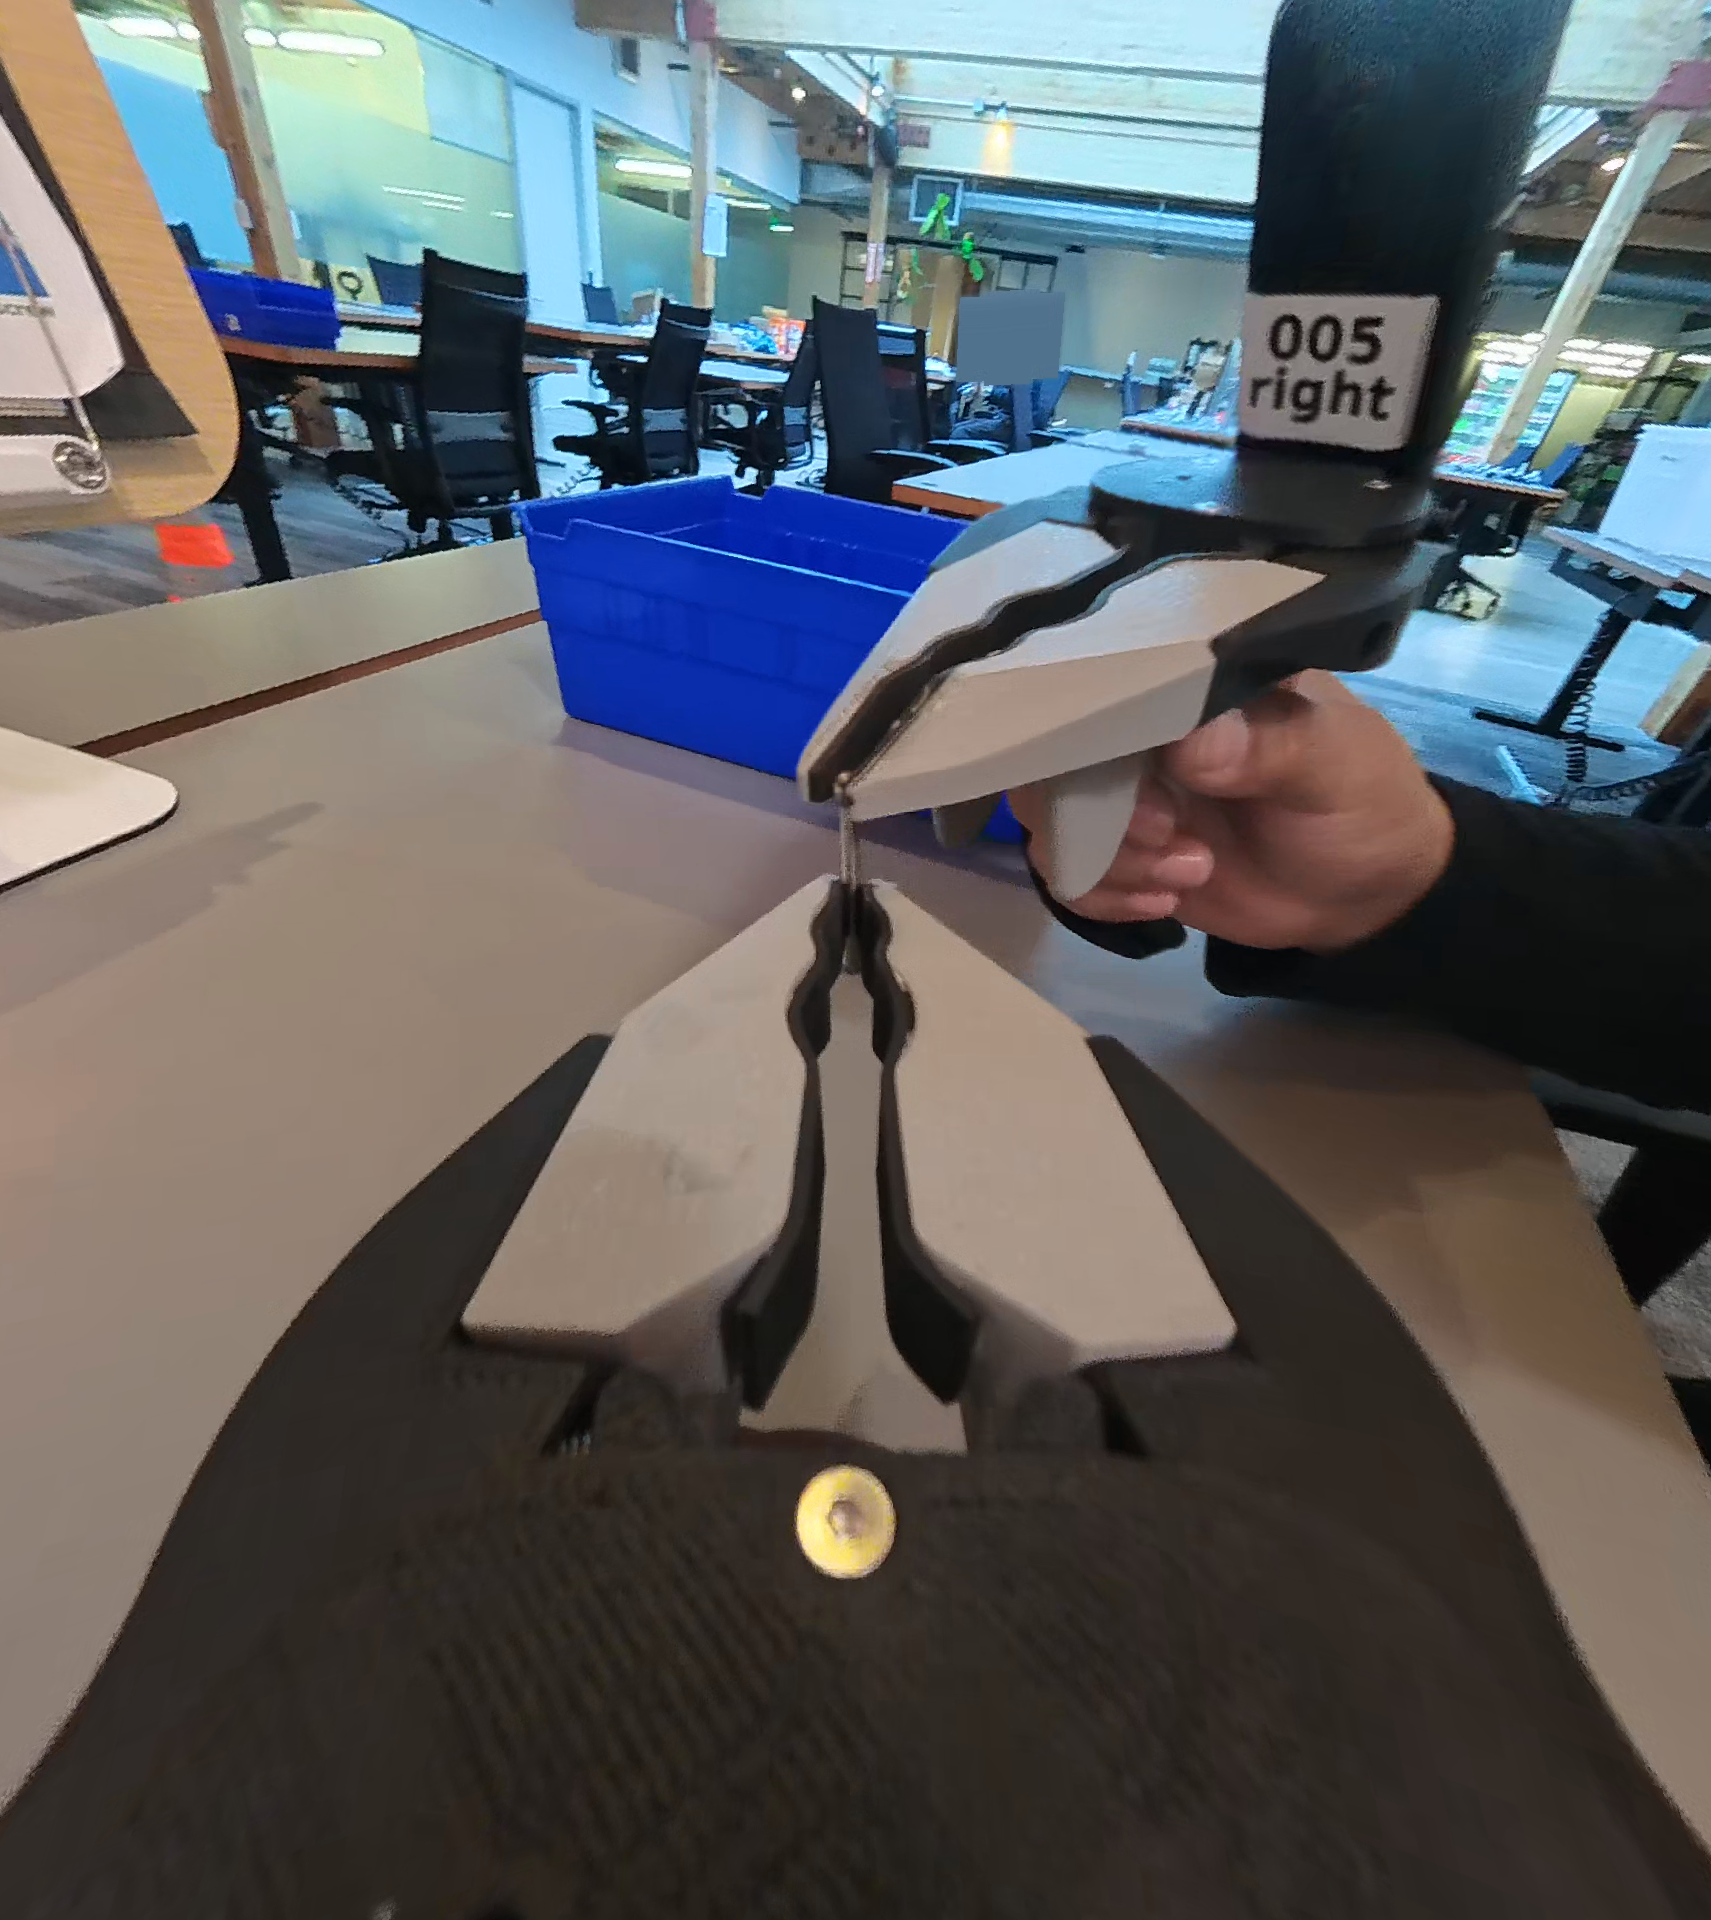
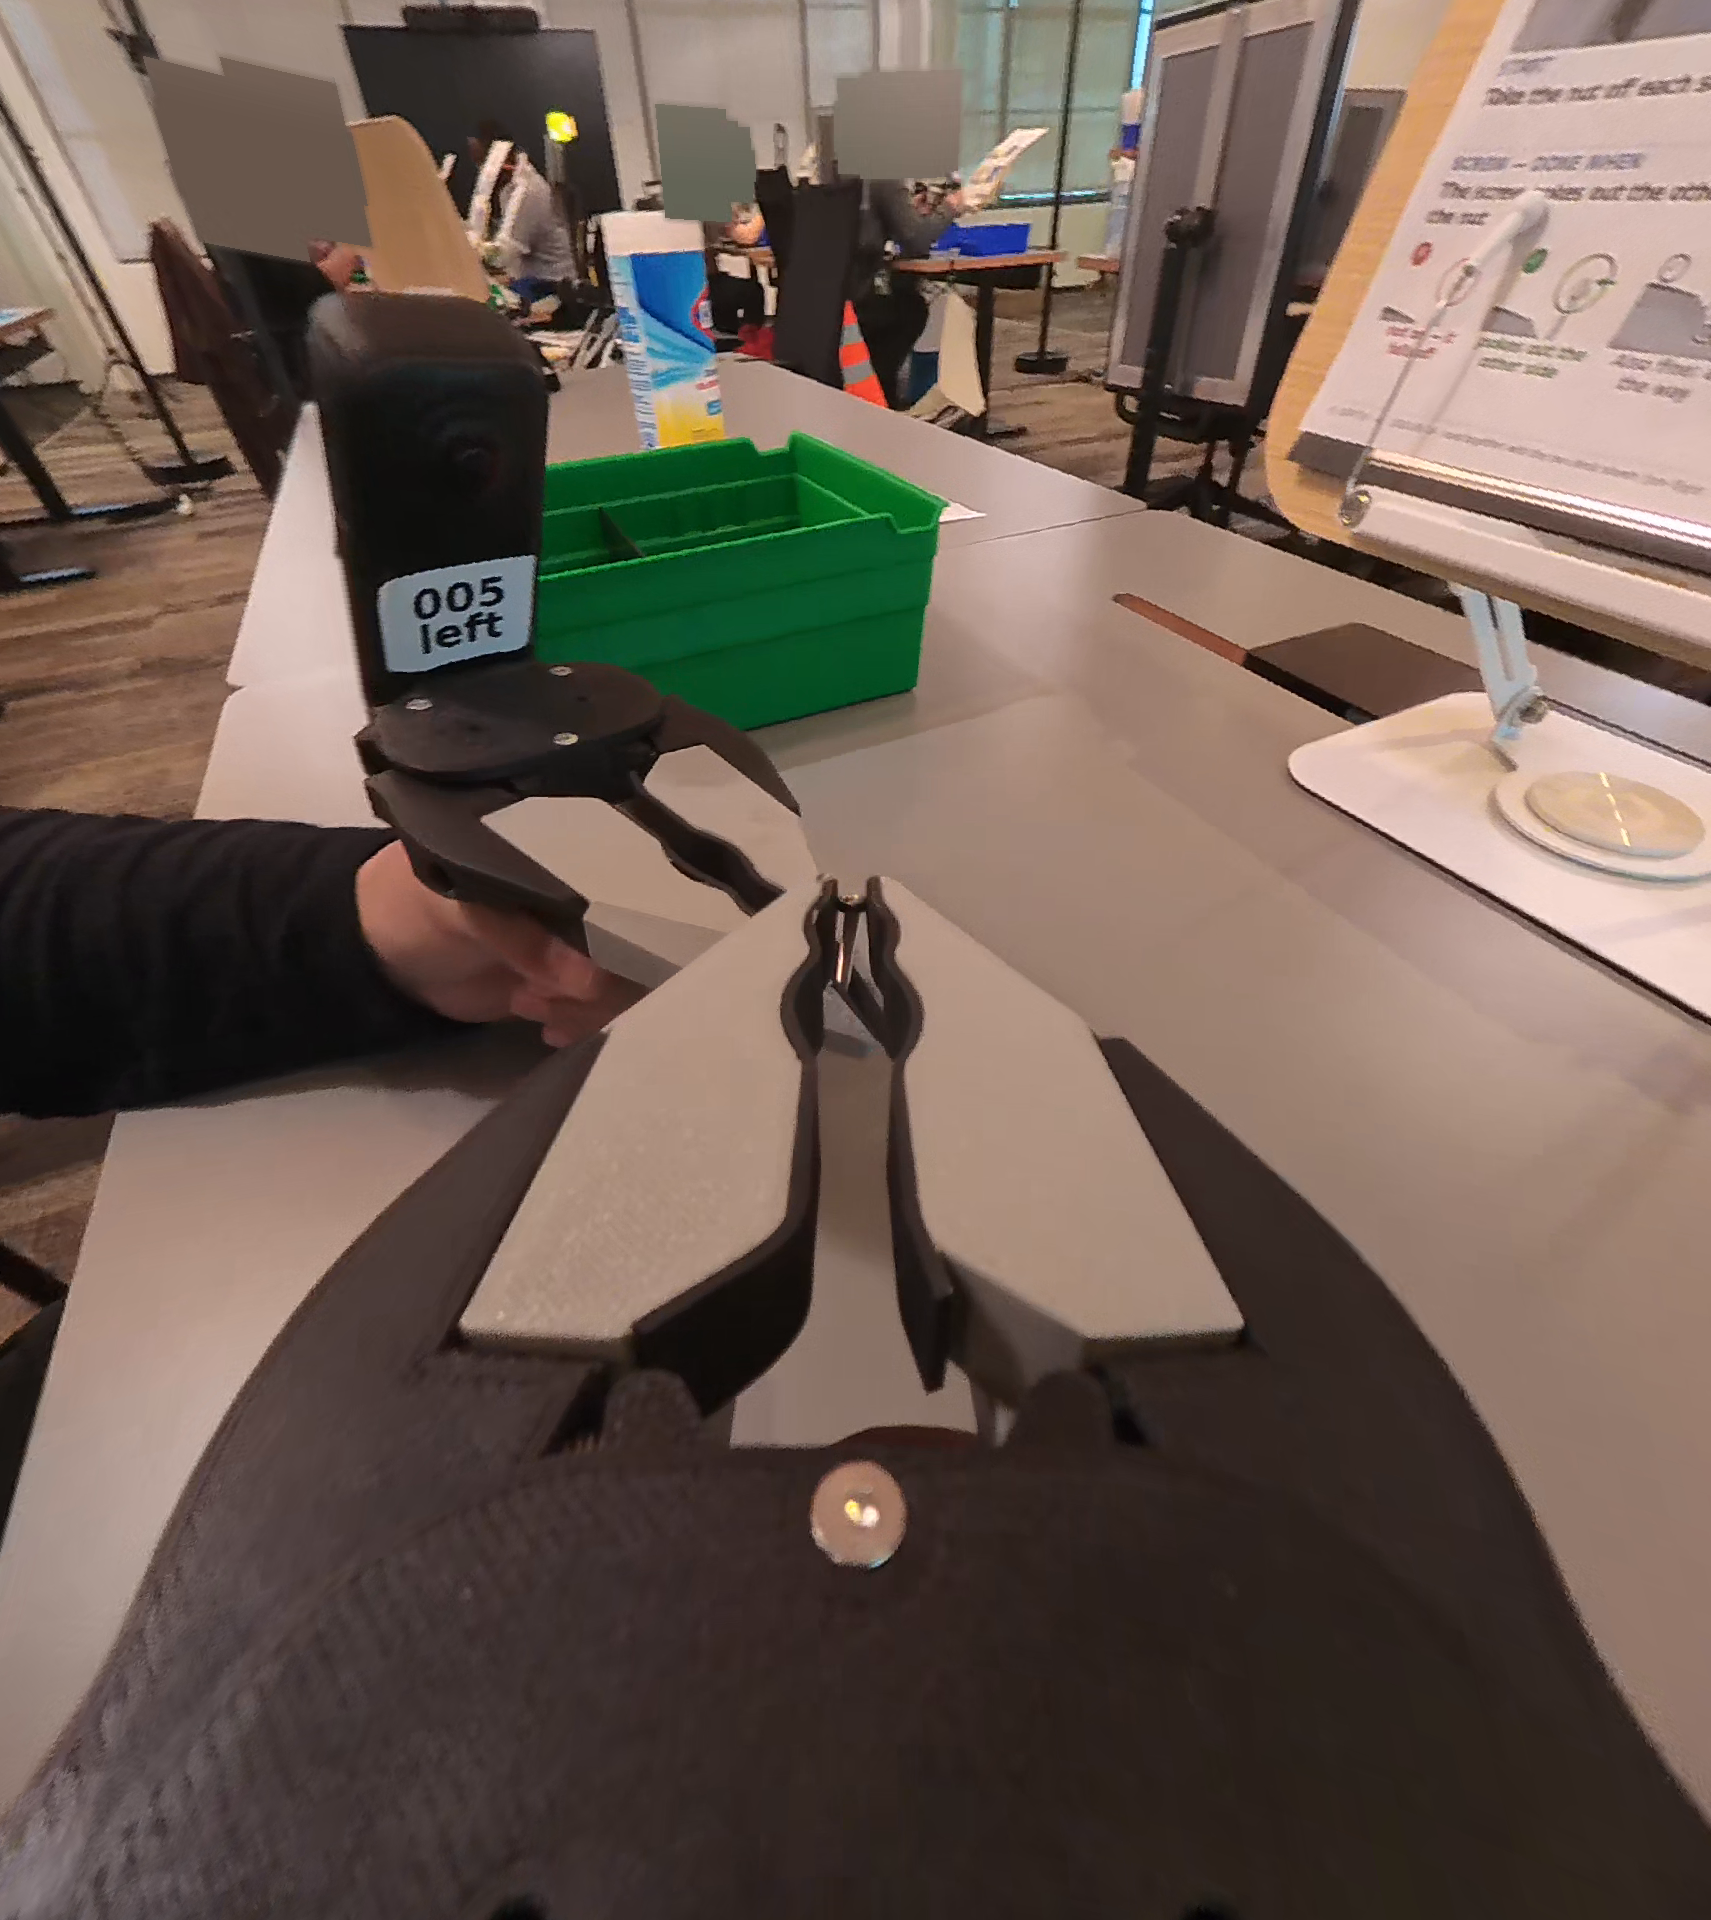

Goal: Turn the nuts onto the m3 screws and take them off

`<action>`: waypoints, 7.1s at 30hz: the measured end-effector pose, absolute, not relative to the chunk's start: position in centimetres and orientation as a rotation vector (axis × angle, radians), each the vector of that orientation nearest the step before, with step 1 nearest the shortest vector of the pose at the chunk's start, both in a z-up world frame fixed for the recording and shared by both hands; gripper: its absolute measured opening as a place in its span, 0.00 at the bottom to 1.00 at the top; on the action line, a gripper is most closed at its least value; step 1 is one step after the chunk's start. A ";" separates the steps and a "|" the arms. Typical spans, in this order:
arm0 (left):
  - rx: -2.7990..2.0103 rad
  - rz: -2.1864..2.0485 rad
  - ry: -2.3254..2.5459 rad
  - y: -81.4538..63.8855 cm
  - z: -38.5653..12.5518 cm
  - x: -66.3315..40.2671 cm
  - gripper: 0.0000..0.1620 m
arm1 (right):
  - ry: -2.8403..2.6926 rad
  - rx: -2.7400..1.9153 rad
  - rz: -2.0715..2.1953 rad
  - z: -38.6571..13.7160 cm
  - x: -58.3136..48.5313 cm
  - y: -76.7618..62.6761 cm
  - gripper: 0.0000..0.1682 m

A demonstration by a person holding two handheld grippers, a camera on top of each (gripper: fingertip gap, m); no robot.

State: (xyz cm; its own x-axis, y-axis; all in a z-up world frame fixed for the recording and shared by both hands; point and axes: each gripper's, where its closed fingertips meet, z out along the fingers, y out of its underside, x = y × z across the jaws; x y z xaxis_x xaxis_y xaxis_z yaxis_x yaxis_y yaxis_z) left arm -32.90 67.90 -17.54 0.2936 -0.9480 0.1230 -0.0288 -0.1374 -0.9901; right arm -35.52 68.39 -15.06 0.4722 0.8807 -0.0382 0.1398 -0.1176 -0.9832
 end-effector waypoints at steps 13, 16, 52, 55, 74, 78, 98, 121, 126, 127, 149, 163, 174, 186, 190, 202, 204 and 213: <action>-1.535 -0.988 0.919 68.8 -18.3 -32.9 0.00 | -0.784 -1.624 0.844 -15.7 -35.4 69.2 0.01; -1.538 -1.004 0.919 68.7 -18.3 -32.9 0.00 | -0.791 -1.599 0.859 -15.3 -35.5 69.0 0.02; -1.548 -1.039 0.815 70.6 -17.8 -35.2 0.00 | -1.078 -1.577 0.764 -17.6 -30.6 64.2 0.10; -1.530 -1.082 0.838 70.1 -17.6 -34.9 0.00 | -1.329 -1.668 0.821 -18.9 -29.2 59.2 0.11; -1.231 -1.334 1.109 63.7 -15.9 -33.0 0.00 | -1.603 -1.897 0.632 -27.3 -22.7 51.7 0.07; -1.232 -1.329 1.119 63.6 -16.0 -32.9 0.00 | -1.612 -1.892 0.624 -27.5 -23.1 52.0 0.07; -1.233 -1.316 1.139 63.3 -16.1 -32.8 0.00 | -1.580 -1.875 0.622 -27.7 -23.3 52.6 0.01; -1.250 -1.279 1.272 60.5 -17.3 -30.3 0.00 | -1.376 -1.685 0.997 -13.4 -29.7 60.2 0.01; -1.263 -1.265 1.262 60.6 -17.3 -30.0 0.00 | -1.449 -1.699 1.020 -12.1 -32.2 61.5 0.00; -1.269 -1.276 1.253 60.7 -17.3 -30.0 0.00 | -1.463 -1.705 1.010 -12.2 -32.5 61.7 0.00; -1.316 -1.032 0.727 70.4 -14.9 -35.6 0.00 | -1.500 -1.727 0.664 -23.6 -39.3 56.9 0.03; -1.276 -1.072 0.706 70.7 -11.4 -43.5 0.00 | -1.541 -1.726 0.659 -25.9 -44.3 59.8 0.07; -1.310 -0.983 0.697 71.3 -11.7 -45.5 0.00 | -1.691 -1.723 0.799 -26.7 -48.9 61.9 0.08; -1.307 -1.012 0.701 71.1 -11.5 -45.4 0.00 | -1.936 -1.493 0.864 -27.0 -49.7 62.2 0.07; -1.307 -1.017 0.693 71.1 -11.5 -45.5 0.00 | -1.984 -1.462 0.892 -27.1 -49.7 62.3 0.06; -1.318 -1.024 0.705 71.0 -11.7 -45.2 0.00 | -2.045 -1.420 0.867 -27.5 -49.8 62.1 0.01; -1.320 -1.023 0.709 71.0 -11.8 -45.1 0.00 | -2.046 -1.413 0.860 -27.6 -49.8 62.1 0.01; -1.319 -1.030 0.711 70.9 -11.7 -45.1 0.00 | -2.027 -1.426 0.852 -27.5 -49.7 62.2 0.01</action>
